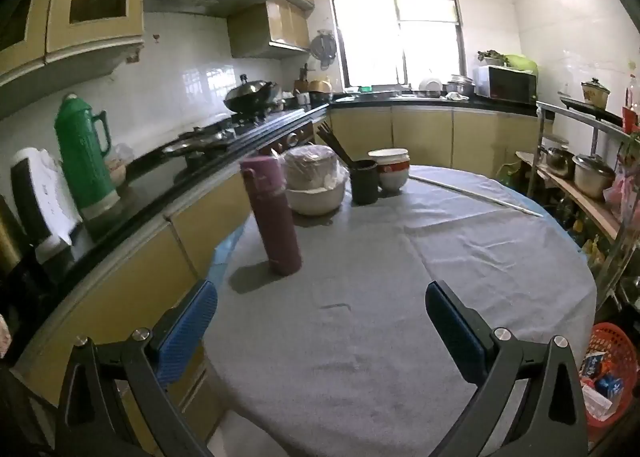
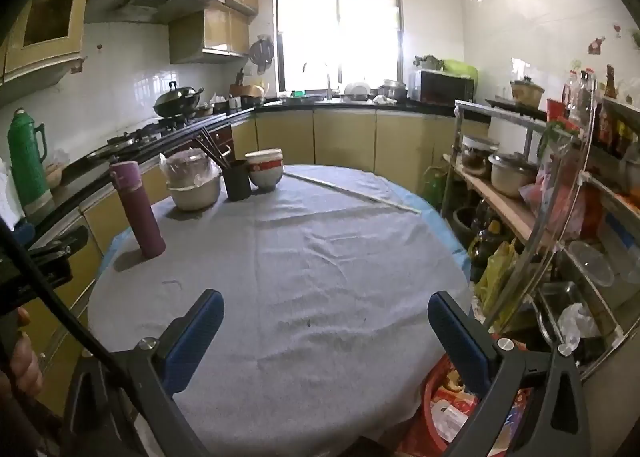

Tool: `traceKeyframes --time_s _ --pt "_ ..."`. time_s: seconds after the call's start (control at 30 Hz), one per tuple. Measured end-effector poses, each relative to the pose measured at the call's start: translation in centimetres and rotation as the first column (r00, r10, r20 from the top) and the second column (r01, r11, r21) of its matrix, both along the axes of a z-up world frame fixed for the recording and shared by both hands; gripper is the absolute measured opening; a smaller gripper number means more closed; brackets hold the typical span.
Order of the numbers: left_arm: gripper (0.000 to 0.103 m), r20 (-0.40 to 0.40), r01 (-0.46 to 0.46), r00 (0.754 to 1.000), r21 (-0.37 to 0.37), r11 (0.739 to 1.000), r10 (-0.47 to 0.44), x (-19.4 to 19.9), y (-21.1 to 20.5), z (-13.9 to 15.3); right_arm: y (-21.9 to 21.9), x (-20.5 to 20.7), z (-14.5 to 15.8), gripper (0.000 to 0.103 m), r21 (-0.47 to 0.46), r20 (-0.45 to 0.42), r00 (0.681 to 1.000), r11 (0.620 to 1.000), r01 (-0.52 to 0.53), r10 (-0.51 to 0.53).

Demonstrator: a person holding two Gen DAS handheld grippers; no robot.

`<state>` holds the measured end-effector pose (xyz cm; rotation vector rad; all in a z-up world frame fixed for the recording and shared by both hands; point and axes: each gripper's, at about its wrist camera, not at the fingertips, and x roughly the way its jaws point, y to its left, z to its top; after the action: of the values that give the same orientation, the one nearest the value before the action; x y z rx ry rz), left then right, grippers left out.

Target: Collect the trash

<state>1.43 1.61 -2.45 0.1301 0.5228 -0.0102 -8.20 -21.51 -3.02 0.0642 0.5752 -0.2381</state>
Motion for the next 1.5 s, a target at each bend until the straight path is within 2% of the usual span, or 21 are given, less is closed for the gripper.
traceKeyframes --time_s 0.1,0.2,0.27,0.4,0.47,0.5,0.6,0.67,0.77,0.9,0.97,1.03,1.23,1.5 --pt "0.103 -0.091 0.008 0.996 -0.026 1.000 -0.010 2.4 -0.4 -2.3 -1.7 3.0 -3.3 0.103 -0.003 -0.047 0.998 0.999 0.041 -0.041" --pt "0.103 -0.126 0.007 0.992 -0.040 0.999 -0.012 5.3 -0.7 -5.4 -5.0 7.7 -7.8 0.103 0.039 -0.134 0.988 0.996 0.082 -0.076" --pt "0.103 -0.190 0.005 0.982 -0.053 0.999 -0.016 8.1 -0.7 -7.7 -7.6 11.5 -11.1 0.103 0.061 -0.209 0.971 0.989 0.134 -0.119" --pt "0.103 -0.307 -0.072 0.950 -0.047 0.996 0.054 14.1 -0.2 -13.2 -11.5 16.7 -15.6 0.103 0.080 -0.253 0.948 0.972 0.221 -0.195" --pt "0.103 -0.326 -0.114 0.941 -0.050 0.992 0.091 15.9 0.3 -14.8 -12.9 18.4 -16.9 0.103 0.114 -0.283 0.936 0.962 0.249 -0.209" --pt "0.103 -0.318 -0.145 0.940 -0.057 0.988 0.120 16.7 0.6 -15.4 -13.5 19.3 -17.5 0.103 0.159 -0.310 0.929 0.952 0.261 -0.203" --pt "0.103 -0.297 -0.210 0.938 -0.071 0.975 0.180 17.8 1.2 -16.0 -13.6 21.2 -17.5 0.103 0.126 -0.317 0.922 0.954 0.273 -0.222" --pt "0.103 -0.327 -0.243 0.923 -0.084 0.966 0.203 18.9 1.7 -16.5 -13.3 22.5 -17.9 0.103 0.050 -0.363 0.899 0.958 0.281 -0.245" --pt "0.103 -0.348 -0.273 0.909 -0.083 0.958 0.229 19.2 1.9 -17.1 -12.7 22.8 -17.7 0.103 0.048 -0.363 0.899 0.958 0.282 -0.246" --pt "0.103 -0.346 -0.267 0.910 -0.062 0.962 0.230 19.8 1.8 -17.6 -12.4 22.5 -17.5 0.103 0.048 -0.357 0.899 0.956 0.288 -0.253" --pt "0.103 -0.408 -0.273 0.885 -0.061 0.960 0.226 21.0 1.9 -18.5 -12.4 22.4 -17.7 0.103 0.048 -0.353 0.900 0.956 0.289 -0.254" --pt "0.103 -0.419 -0.284 0.882 -0.108 0.953 0.216 21.0 2.4 -18.5 -12.4 22.4 -17.7 0.103 0.048 -0.352 0.901 0.956 0.288 -0.254" --pt "0.103 -0.416 -0.289 0.882 -0.105 0.952 0.222 20.9 2.6 -18.7 -12.4 22.4 -17.8 0.103 0.049 -0.352 0.901 0.956 0.288 -0.254" --pt "0.103 -0.414 -0.308 0.881 -0.137 0.942 0.228 20.6 3.9 -18.5 -12.5 22.4 -17.8 0.103 0.050 -0.352 0.901 0.957 0.287 -0.252"
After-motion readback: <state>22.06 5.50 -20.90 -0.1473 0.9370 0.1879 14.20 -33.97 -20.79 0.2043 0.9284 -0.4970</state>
